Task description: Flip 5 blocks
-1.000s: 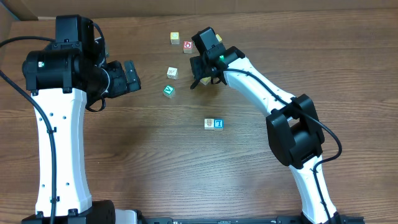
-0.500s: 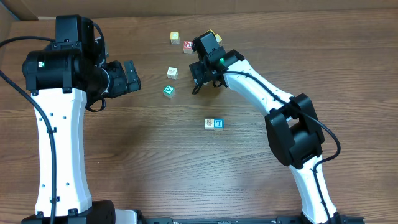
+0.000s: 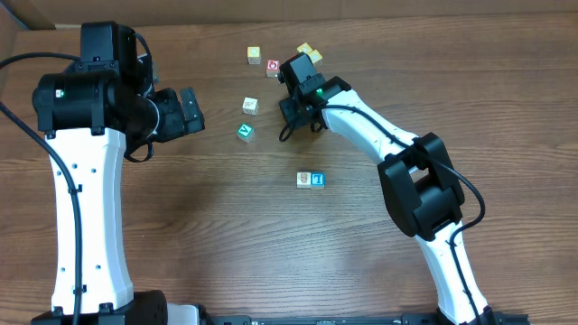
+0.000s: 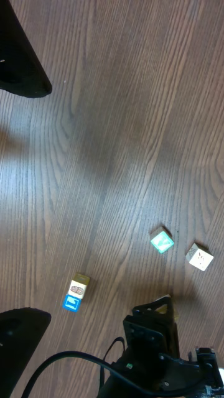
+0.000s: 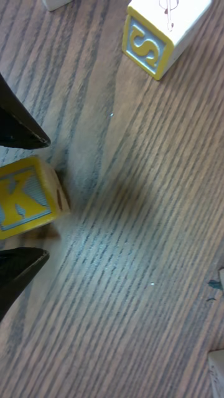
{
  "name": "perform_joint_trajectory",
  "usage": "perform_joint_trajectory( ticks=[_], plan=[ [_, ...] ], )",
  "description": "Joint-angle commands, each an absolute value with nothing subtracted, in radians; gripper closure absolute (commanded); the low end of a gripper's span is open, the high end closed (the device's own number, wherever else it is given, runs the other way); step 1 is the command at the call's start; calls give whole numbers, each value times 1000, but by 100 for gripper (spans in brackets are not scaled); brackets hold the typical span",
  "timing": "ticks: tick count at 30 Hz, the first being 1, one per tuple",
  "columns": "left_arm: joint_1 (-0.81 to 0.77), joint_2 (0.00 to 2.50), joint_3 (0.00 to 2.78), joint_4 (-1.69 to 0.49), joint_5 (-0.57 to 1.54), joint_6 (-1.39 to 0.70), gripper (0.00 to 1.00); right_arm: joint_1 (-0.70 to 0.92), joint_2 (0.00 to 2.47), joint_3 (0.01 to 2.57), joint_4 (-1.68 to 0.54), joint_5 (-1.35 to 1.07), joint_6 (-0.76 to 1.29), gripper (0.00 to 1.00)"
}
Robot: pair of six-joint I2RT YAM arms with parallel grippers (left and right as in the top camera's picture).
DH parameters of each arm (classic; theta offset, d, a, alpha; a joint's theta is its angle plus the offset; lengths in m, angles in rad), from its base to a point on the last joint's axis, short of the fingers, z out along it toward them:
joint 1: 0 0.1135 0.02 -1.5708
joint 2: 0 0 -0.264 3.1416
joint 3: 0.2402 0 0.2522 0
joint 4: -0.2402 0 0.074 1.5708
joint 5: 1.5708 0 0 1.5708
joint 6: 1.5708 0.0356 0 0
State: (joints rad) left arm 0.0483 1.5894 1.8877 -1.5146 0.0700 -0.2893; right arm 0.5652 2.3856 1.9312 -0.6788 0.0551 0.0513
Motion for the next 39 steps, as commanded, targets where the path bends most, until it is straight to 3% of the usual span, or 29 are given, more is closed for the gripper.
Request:
perform_joint_trajectory(
  ticks=[1,6,14,20,24,32,39],
  plan=[
    [52,1595,1899,-1514,63,-303,0,565,2389,1930,-687,50,44,50],
    [52,1595,1899,-1514,63,-303,0,565,2382,1942,-705,50,46,67],
    [52,1595,1899,-1514,63,-303,0,585,2284,2127,-953,-22,184,68],
    [52,1595,1899,-1514,63,-303,0,631,2171,2232,-1203,-88,295,82],
    [52,1595,1899,-1514,63,-303,0,670,2143,2231,-1316,-88,455,83],
    [52,1595,1899,-1514,63,-303,0,740,2153,2085,-1282,-65,635,83],
    [52,1595,1899,-1514,63,-303,0,798,2153,1854,-1117,30,720,83]
  ],
)
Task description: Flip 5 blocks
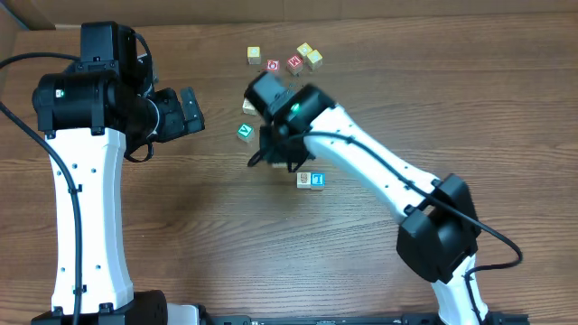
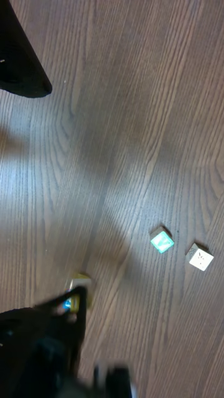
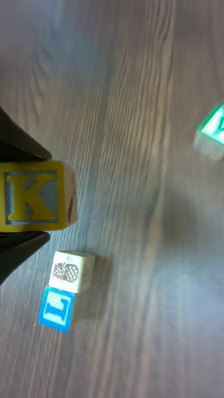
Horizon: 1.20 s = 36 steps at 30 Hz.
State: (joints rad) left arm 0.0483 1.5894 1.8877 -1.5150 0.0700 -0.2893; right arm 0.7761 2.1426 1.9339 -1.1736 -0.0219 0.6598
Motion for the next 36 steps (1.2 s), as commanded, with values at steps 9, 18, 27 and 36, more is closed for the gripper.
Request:
perform_joint_trajectory(
  ticks=[9,18,27,36],
  plan=[
    [52,1595,1899,-1514,63,-303,0,837,2153,1685,-920,135,718,72],
    [52,1595,1899,-1514,63,-303,0,837,2150,1727,-907,118,702,41],
    [52,1595,1899,-1514,63,-303,0,841,2146,1836,-919,21,669,88],
    [52,1595,1899,-1514,63,-303,0,892,2157,1713,-763,101,744,96]
  ],
)
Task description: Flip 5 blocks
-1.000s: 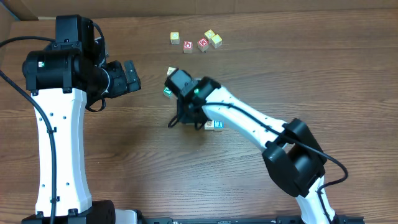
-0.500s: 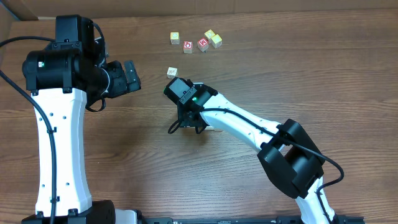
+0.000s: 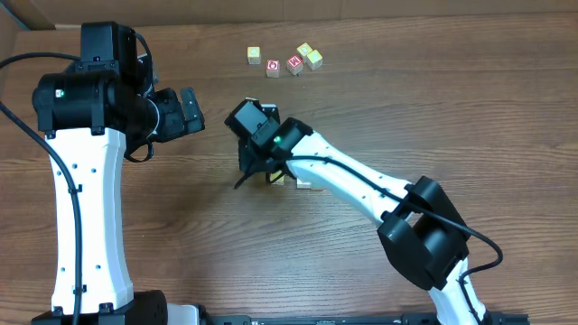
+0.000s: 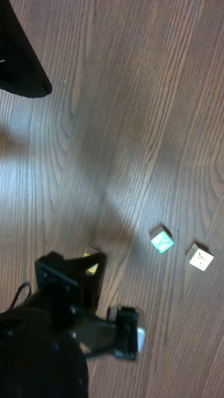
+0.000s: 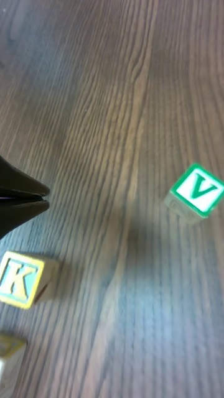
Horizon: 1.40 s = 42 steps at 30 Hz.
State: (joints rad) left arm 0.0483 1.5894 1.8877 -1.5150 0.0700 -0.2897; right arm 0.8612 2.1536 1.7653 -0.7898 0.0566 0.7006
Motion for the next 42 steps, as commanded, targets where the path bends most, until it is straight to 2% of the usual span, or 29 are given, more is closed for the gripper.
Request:
perform_joint_trajectory(
  ticks=[1,7,16,36,42],
  plan=[
    [52,1595,1899,-1514,63,-303,0,899,2157,1697,-747,128,759,96],
    [52,1595,1899,-1514,63,-303,0,916,2157,1627,-665,262,813,96],
    [52,1595,1899,-1514,63,-303,0,916,2157,1570,-574,329,846,96],
    [52,1595,1899,-1514,63,-303,0,910,2158,1586,-714,332,837,96],
    [52,1595,1899,-1514,63,-303,0,910,2154,1619,-737,294,733,96]
  ],
)
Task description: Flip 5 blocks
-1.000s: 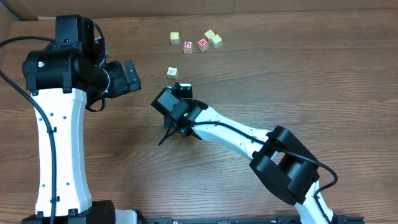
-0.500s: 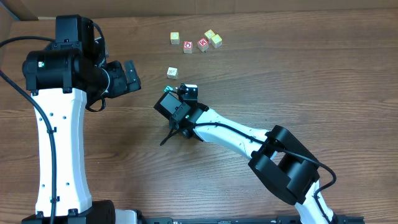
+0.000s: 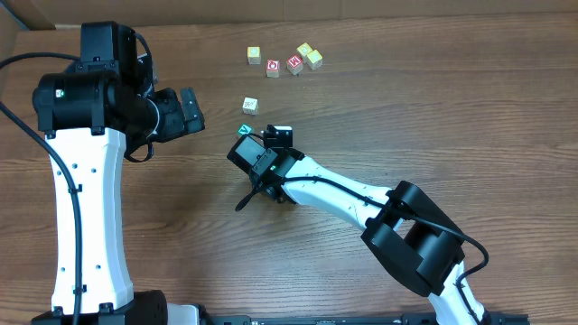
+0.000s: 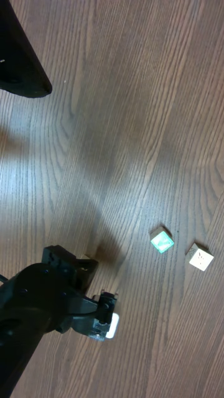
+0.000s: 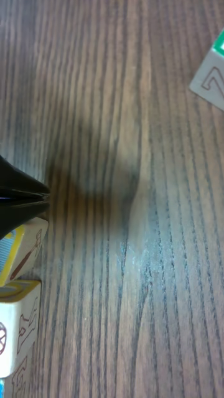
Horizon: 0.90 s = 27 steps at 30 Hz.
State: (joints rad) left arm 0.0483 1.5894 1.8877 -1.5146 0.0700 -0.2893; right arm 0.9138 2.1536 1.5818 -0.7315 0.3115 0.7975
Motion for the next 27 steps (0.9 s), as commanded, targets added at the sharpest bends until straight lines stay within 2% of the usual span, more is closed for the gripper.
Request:
perform_joint_trajectory(
  ticks=[1,8,17,22,27],
  plan=[
    [52,1595,1899,-1514,63,-303,0,910,2154,1619,-737,275,711,95],
    [52,1595,1899,-1514,63,-303,0,910,2152,1619,-758,100,620,93],
    [52,1595,1899,-1514,63,-303,0,908,2152,1619,-799,149,620,93],
    [52,1595,1899,-1513,63,-303,0,908,2151,1619,-710,106,620,93],
    [52,1595,1899,-1514,63,-303,0,908,2151,1617,-705,256,620,93]
  ],
)
